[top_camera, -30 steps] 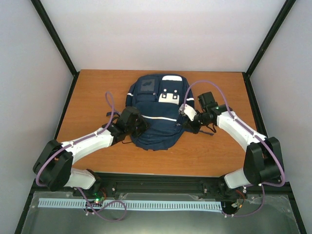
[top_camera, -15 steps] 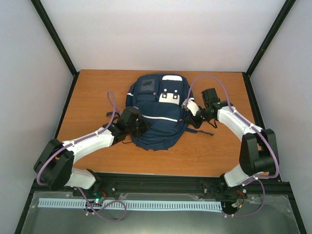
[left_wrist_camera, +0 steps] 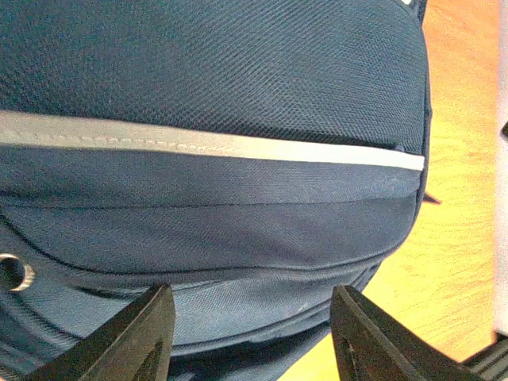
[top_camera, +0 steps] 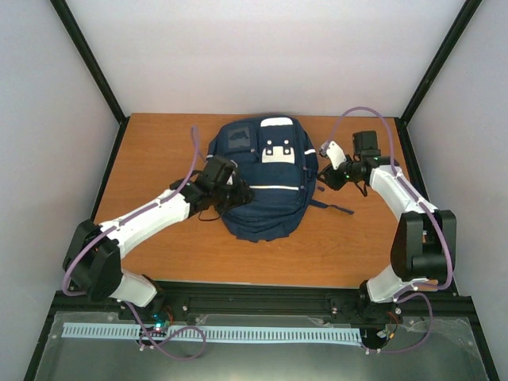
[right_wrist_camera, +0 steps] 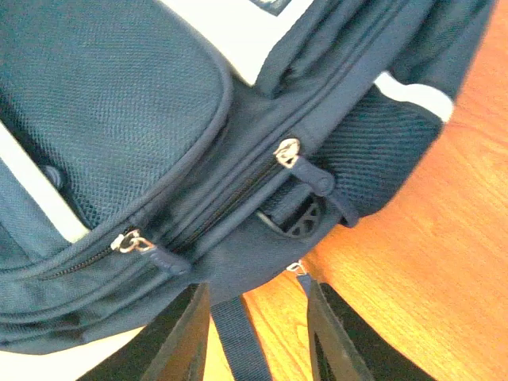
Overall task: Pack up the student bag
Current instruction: Zip the student bag at the center of the board, then reset both arms
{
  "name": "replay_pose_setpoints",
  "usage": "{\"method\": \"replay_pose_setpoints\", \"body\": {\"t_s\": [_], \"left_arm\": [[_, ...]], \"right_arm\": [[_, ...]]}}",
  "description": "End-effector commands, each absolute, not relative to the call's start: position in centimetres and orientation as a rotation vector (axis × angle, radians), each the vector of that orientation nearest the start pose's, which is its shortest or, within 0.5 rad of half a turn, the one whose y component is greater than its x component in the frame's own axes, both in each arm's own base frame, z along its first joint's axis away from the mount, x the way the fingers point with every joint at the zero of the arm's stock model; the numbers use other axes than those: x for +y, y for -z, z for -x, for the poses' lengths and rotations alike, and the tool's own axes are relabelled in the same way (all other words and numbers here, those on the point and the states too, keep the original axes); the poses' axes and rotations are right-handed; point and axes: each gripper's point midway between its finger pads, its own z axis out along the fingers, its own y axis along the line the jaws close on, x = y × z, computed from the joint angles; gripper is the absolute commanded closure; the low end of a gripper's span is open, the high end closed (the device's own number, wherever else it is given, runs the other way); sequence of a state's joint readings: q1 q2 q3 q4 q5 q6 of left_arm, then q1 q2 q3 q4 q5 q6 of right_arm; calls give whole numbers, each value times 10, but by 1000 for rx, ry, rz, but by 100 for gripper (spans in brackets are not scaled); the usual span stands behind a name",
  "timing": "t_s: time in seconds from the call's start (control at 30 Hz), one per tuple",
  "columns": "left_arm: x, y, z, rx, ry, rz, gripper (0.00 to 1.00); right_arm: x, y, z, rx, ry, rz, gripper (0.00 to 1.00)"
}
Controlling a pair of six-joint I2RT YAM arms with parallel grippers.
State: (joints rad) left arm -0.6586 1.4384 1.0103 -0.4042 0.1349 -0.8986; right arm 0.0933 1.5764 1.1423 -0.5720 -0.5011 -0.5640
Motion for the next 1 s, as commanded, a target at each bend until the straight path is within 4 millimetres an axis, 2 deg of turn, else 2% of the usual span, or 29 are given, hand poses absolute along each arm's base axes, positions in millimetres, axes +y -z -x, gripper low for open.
{"method": "replay_pose_setpoints", "body": {"t_s": [0.0,0.13,0.2,0.33,0.37,0.4,0.43,0.57,0.6,0.67,0.7,0.77,0.83,0.97], "left_arm": [[-238,-187,-310,2539,576,4,43],[-216,-220,-321,2474,411,-99,34],[-208,-239,-329,2438,366,-120,33],[-192,-276,-341,2360,293,-150,32],[-187,-285,-343,2337,274,-151,30],[-182,-294,-345,2311,248,-157,30],[-177,-302,-346,2287,219,-155,29],[-155,-328,-346,2207,107,-159,23],[-149,-332,-345,2187,74,-150,18],[-131,-334,-345,2150,-17,-83,4],[-121,-332,-345,2130,-58,-41,1],[-106,-327,-341,2095,-93,40,0],[-102,-323,-336,2055,-68,61,0],[-86,-316,-332,1999,-115,119,0]], "right_arm": [[109,-181,-389,2155,-385,930,61],[102,-213,-382,2100,-358,899,57],[98,-231,-381,2069,-351,861,56],[94,-269,-377,2009,-326,799,38],[93,-278,-376,1996,-318,787,31],[91,-293,-375,1970,-300,775,19],[89,-304,-375,1955,-282,756,2],[74,-339,-378,1911,-207,587,0],[72,-344,-379,1904,-205,551,0],[67,-350,-381,1904,-229,438,0],[61,-349,-384,1906,-235,348,0],[50,-341,-386,1908,-231,220,0],[41,-330,-386,1917,-211,136,0],[36,-307,-386,1929,-205,84,0]]}}
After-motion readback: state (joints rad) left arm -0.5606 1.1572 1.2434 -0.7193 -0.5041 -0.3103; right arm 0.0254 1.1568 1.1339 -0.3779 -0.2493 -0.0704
